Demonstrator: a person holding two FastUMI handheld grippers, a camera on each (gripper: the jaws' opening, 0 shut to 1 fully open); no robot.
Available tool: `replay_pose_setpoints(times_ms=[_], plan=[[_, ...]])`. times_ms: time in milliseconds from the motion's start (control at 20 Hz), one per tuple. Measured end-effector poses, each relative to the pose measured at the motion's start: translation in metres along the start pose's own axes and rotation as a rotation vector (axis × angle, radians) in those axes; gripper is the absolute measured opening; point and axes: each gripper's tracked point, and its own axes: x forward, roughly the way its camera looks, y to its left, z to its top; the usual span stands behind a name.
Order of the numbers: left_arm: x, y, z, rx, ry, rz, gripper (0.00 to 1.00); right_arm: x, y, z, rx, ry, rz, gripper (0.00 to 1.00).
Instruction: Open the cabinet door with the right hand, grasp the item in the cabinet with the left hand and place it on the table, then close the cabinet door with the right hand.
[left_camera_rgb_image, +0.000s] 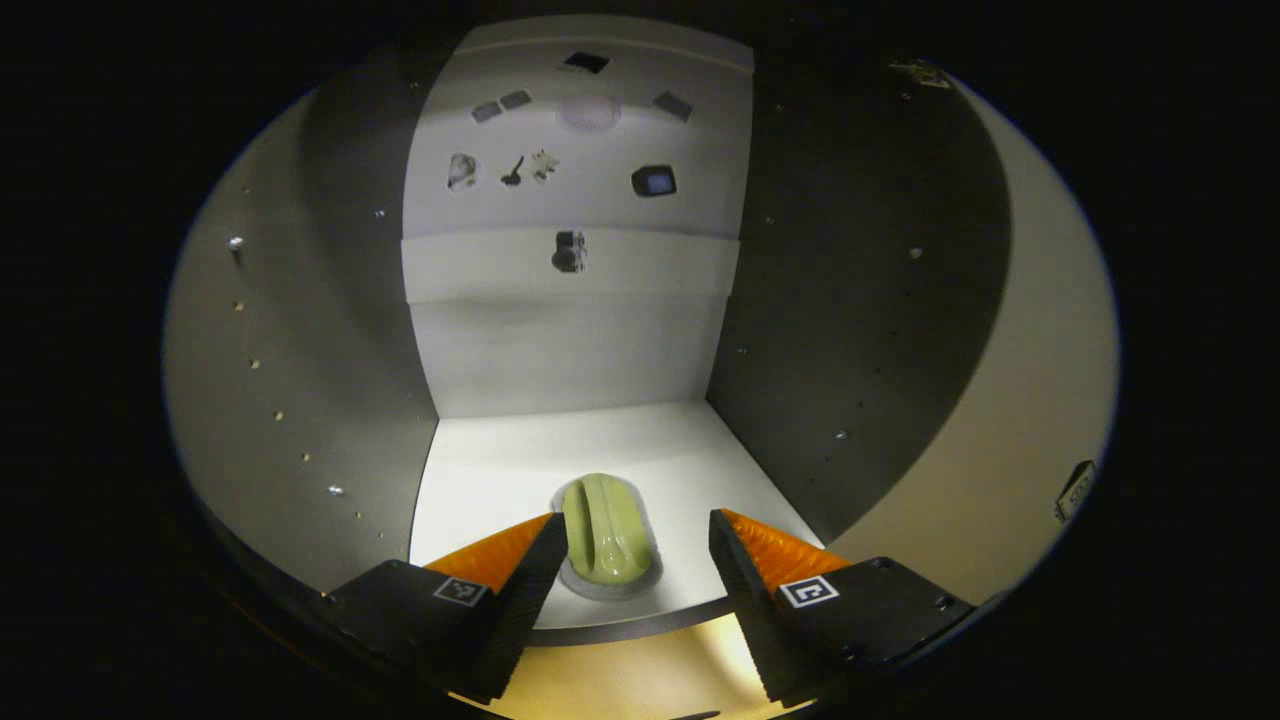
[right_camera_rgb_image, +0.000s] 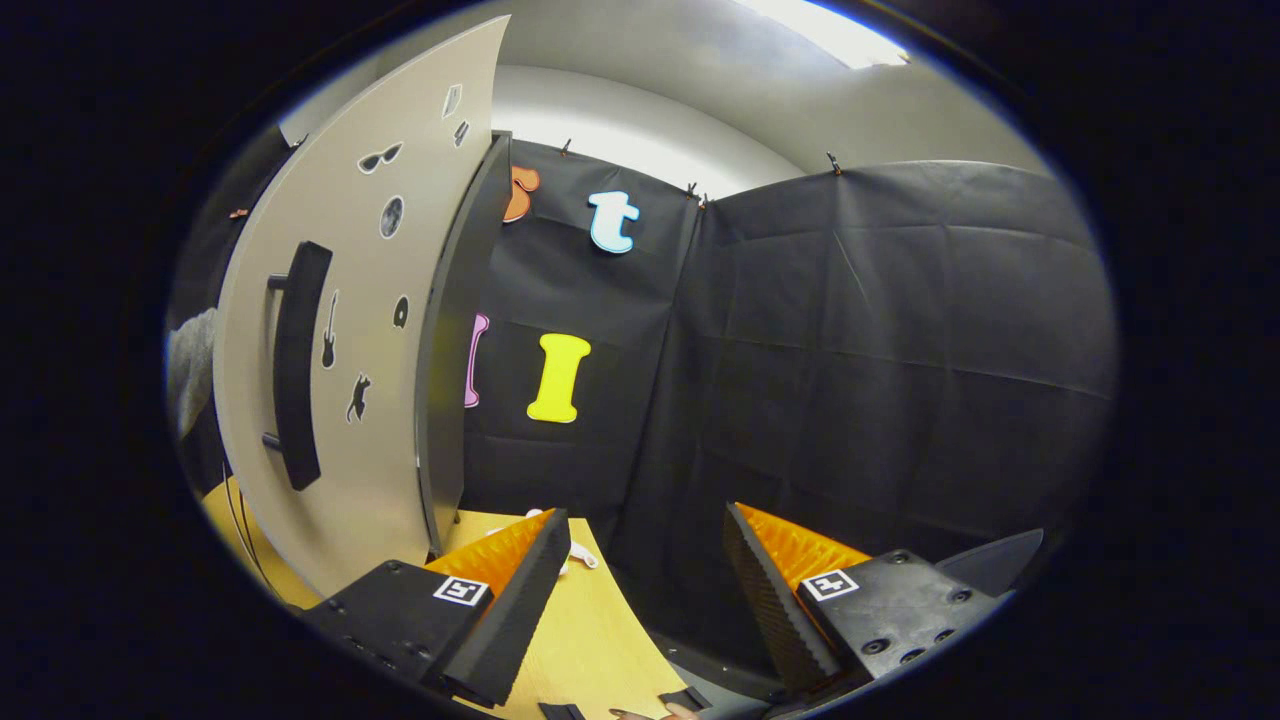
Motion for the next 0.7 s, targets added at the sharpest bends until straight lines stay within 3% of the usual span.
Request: replay_pose_setpoints(times_ms=[550, 700], plan=[[0.065, 0.021, -0.015, -0.051, 0.175, 0.044, 0.76, 0.031, -0.017, -0.024, -0.002, 0.034, -0.048, 0.98], [0.071, 0.023, -0.021, -0.036, 0.204, 0.058, 0.64, 0.036, -0.015, -0.031, 0.012, 0.052, -0.042, 0.98]])
